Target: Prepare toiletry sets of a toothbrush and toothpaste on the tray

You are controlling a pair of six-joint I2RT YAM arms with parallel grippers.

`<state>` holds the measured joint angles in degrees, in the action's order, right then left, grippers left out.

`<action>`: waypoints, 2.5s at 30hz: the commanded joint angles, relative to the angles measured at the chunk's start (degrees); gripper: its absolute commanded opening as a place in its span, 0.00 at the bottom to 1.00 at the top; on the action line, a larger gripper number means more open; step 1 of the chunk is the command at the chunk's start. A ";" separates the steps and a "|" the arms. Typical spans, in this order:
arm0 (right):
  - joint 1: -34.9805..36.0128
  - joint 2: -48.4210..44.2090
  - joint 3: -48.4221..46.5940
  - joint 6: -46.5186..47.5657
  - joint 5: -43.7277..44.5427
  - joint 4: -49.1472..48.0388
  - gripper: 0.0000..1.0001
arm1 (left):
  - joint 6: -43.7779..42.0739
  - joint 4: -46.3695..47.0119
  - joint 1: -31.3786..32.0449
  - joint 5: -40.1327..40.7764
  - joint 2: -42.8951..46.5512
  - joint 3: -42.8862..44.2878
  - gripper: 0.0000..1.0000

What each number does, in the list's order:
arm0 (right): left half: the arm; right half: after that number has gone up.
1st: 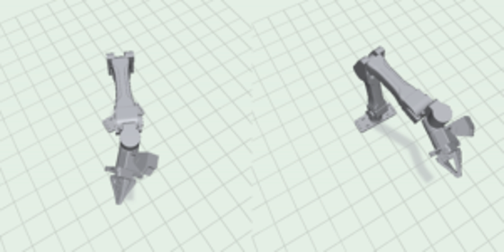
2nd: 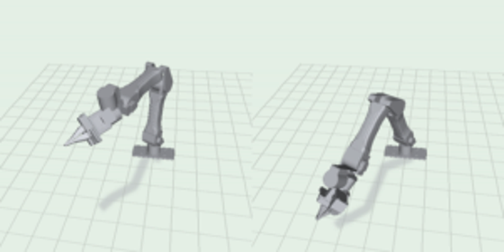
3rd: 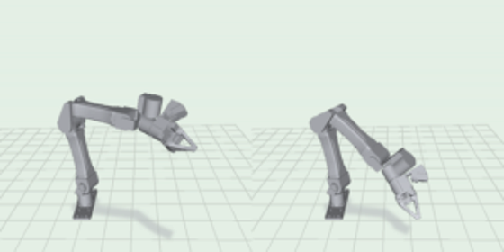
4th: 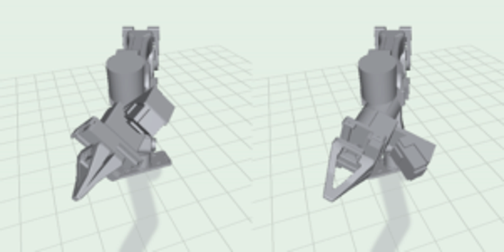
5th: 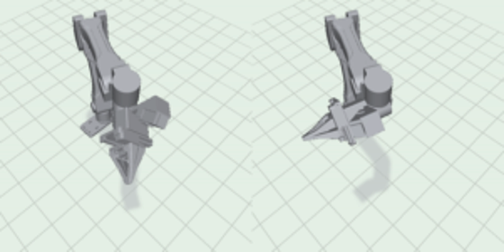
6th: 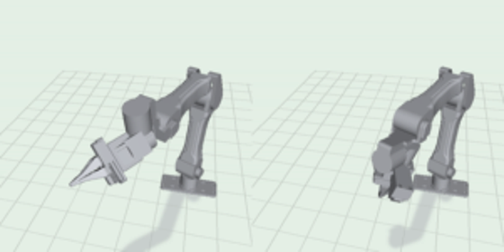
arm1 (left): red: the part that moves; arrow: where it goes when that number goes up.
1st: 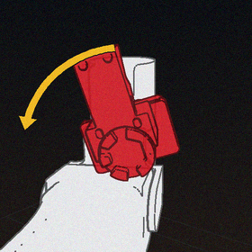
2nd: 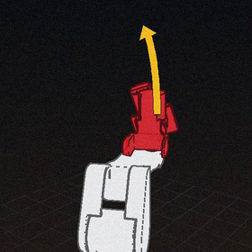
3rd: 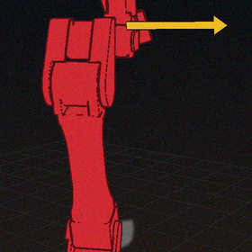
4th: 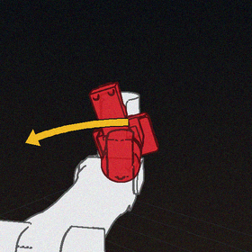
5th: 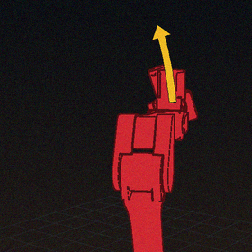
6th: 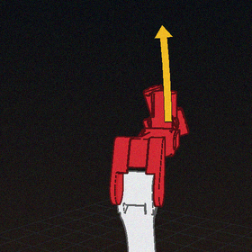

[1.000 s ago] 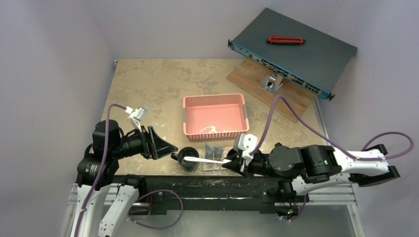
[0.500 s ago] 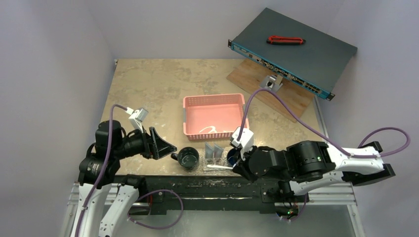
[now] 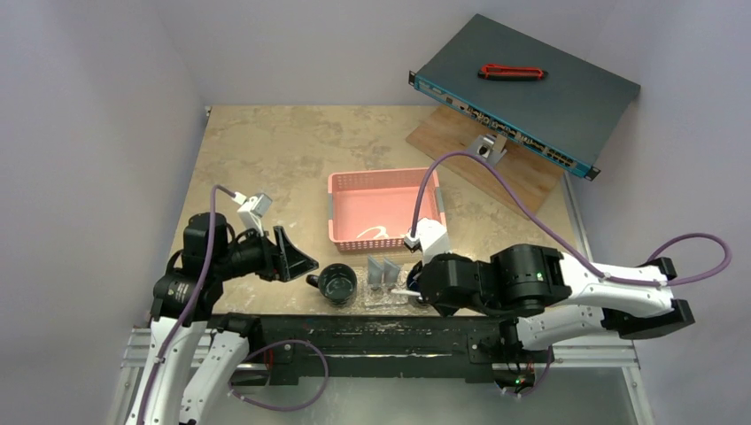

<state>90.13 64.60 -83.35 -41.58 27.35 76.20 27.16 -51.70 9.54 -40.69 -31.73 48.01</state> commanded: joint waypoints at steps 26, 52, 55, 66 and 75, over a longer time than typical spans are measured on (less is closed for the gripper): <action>-8.80 5.51 4.11 6.67 -5.62 -7.47 0.00 | -2.69 6.67 0.15 3.84 -2.20 -0.42 0.69; -9.27 7.72 12.98 3.51 -0.28 -16.63 0.00 | -2.78 6.58 0.17 4.28 -2.88 -0.79 0.69; -9.27 7.41 14.10 3.40 -0.29 -18.35 0.00 | -2.81 6.44 0.15 4.27 -3.03 -0.81 0.69; -9.26 7.14 17.57 2.43 1.10 -21.54 0.00 | -2.78 6.51 0.17 4.31 -3.17 -0.87 0.69; -9.25 7.84 18.79 1.54 2.51 -21.30 0.00 | -2.77 6.48 0.16 4.31 -3.47 -0.90 0.69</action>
<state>81.21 72.73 -65.23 -38.59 26.76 55.51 25.85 -47.22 9.56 -36.60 -34.87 47.22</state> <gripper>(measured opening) 0.120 0.694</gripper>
